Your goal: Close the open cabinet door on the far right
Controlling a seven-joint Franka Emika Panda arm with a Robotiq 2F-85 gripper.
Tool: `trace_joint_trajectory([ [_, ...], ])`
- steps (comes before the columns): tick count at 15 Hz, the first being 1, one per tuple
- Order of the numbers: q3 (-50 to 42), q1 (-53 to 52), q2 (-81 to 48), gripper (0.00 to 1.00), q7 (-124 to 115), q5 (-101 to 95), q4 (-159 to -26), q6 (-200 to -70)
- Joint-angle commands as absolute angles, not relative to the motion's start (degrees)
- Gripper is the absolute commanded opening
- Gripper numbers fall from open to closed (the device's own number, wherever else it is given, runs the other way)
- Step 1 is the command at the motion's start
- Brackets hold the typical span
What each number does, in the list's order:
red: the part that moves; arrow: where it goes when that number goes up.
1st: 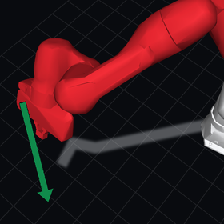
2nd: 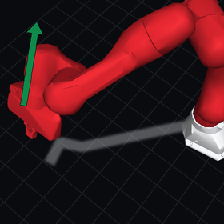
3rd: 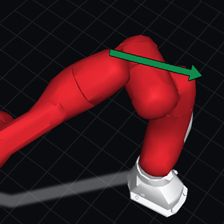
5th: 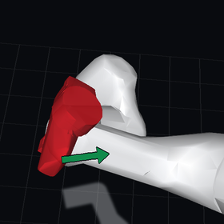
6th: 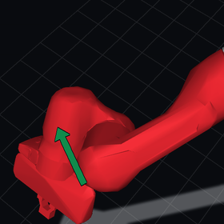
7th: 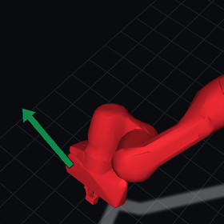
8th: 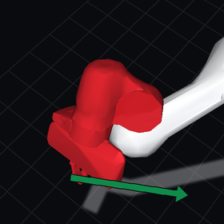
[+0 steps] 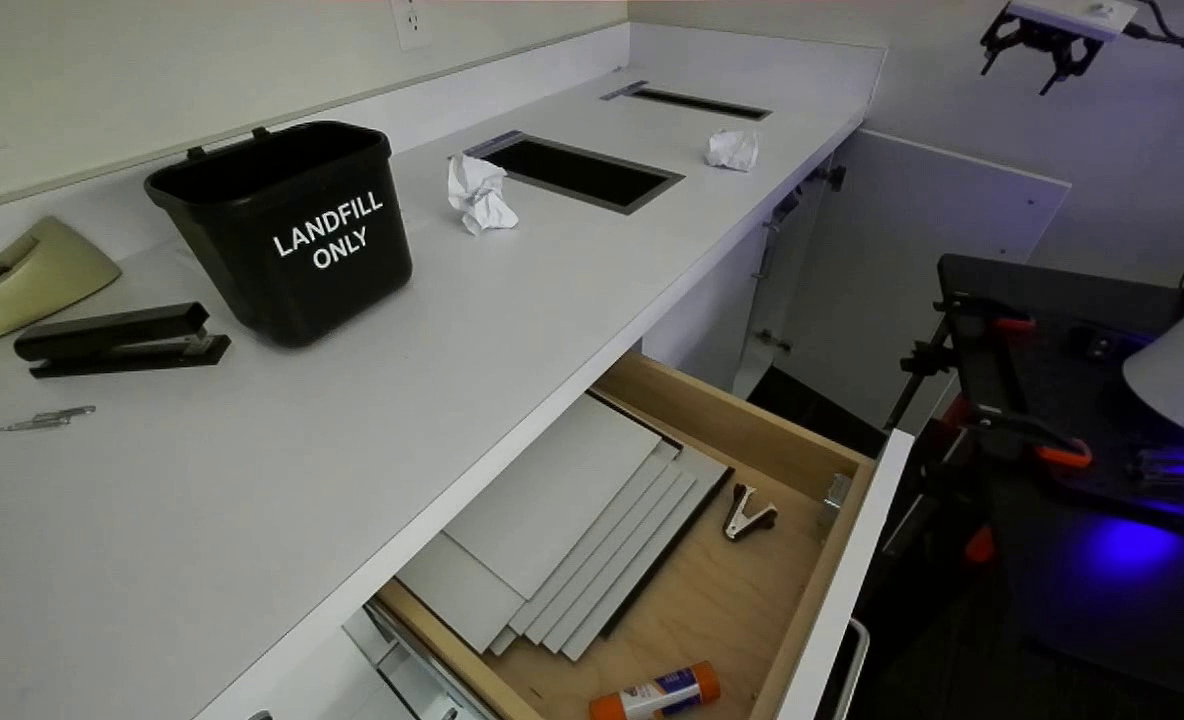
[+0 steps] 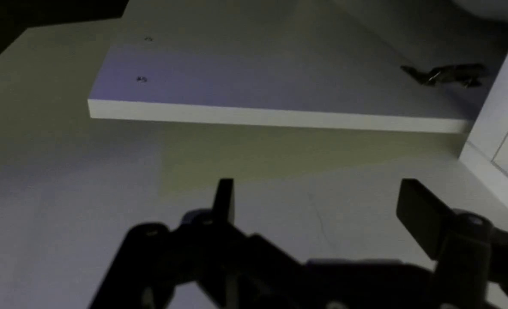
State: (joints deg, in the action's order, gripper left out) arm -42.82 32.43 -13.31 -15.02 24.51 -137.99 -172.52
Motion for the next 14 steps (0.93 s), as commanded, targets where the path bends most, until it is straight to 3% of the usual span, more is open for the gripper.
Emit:
trace_joint_trajectory([
  [1,-43.69,32.86,-22.57,0.66,-22.18,26.24,-136.44,-180.77],
  [5,-46.80,32.76,-33.41,0.34,-29.10,29.16,-133.73,-184.40],
  [9,-55.57,26.19,-46.46,0.03,-37.42,32.35,-130.55,-179.26],
  [14,-55.64,24.98,-49.94,0.00,-39.95,28.59,-128.50,-169.16],
])
